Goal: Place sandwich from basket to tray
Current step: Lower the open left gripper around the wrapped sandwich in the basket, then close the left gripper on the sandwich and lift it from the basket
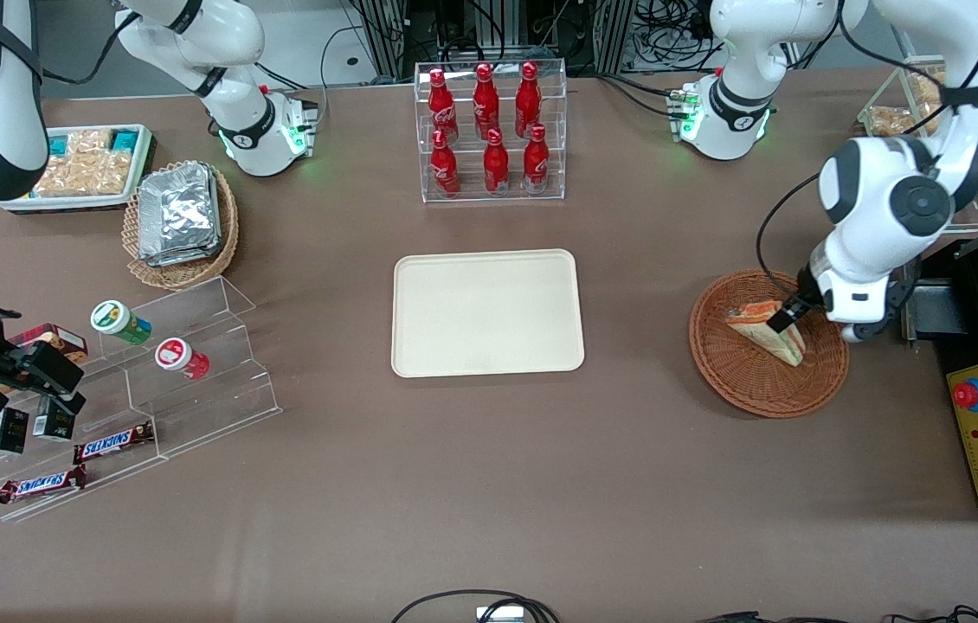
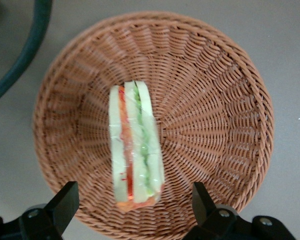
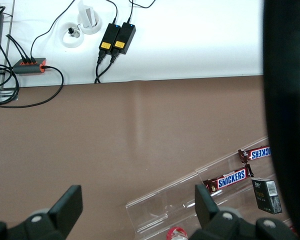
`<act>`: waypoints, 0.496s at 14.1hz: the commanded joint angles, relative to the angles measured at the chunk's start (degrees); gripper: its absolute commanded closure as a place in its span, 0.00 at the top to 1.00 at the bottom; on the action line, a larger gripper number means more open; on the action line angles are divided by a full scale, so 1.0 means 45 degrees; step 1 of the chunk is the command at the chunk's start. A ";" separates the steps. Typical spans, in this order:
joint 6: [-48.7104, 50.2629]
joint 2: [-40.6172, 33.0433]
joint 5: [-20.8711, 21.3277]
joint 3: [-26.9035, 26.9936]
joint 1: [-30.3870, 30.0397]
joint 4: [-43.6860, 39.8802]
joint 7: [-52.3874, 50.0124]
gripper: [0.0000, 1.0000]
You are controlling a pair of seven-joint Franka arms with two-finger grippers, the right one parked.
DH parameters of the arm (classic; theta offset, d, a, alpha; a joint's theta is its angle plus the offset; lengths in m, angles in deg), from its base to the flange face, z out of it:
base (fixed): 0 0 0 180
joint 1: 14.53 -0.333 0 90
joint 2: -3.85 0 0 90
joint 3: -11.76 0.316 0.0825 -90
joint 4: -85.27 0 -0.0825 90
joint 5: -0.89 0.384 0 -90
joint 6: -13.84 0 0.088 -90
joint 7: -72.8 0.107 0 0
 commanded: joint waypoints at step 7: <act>-0.0959 0.0988 0.0138 0.0109 0.0494 0.0320 -0.0899 1.00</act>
